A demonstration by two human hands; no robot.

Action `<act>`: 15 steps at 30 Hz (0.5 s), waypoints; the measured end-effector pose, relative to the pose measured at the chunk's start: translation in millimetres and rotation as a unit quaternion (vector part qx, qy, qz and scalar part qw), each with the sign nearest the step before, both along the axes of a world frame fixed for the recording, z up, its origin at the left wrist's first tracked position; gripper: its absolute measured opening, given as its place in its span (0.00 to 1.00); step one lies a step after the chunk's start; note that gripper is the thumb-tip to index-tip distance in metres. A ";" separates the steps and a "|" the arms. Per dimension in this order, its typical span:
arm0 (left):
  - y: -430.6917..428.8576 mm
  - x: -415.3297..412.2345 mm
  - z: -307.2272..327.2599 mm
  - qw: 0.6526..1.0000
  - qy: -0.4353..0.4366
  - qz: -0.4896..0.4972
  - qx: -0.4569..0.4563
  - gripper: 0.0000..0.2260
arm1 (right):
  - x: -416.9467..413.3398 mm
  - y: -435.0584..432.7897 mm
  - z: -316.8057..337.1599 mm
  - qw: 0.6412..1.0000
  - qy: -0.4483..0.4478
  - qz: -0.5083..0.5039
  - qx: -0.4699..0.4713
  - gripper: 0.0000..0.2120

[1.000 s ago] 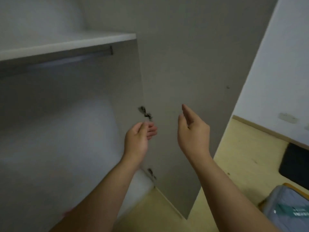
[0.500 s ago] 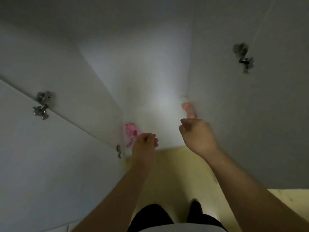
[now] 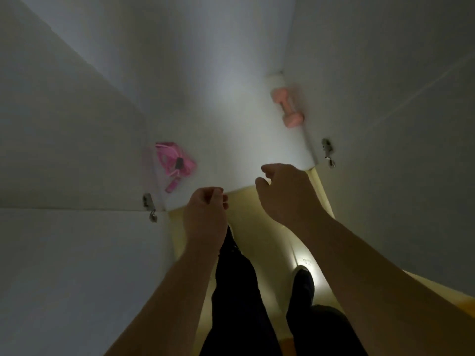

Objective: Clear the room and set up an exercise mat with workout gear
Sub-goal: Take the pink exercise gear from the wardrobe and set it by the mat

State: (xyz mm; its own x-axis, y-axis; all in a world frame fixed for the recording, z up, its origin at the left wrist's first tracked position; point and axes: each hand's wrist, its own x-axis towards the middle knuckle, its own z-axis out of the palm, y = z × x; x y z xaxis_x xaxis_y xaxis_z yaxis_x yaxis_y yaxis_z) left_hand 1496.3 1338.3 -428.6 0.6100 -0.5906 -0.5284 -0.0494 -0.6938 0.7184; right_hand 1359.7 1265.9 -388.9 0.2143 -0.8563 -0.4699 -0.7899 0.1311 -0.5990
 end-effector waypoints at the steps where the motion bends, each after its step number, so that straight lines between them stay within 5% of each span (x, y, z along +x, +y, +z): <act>1: -14.2 5.9 -17.4 1.000 0.001 -0.016 0.004 0.06 | 7.9 -12.6 -16.2 1.000 0.014 -0.004 -0.001 0.21; 15: -219.2 34.7 -228.2 0.984 -0.008 -0.178 0.003 0.07 | 33.6 -231.4 -252.2 0.983 0.166 -0.044 -0.064 0.12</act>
State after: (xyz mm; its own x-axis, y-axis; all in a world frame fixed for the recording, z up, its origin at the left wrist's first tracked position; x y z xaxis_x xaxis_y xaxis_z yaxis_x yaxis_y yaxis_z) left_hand 1531.0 1119.2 -656.7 0.3732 -0.7658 -0.5237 -0.3020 -0.6341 0.7119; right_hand 1393.2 1034.5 -641.1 -0.0094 -0.9212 -0.3890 -0.9336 0.1474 -0.3265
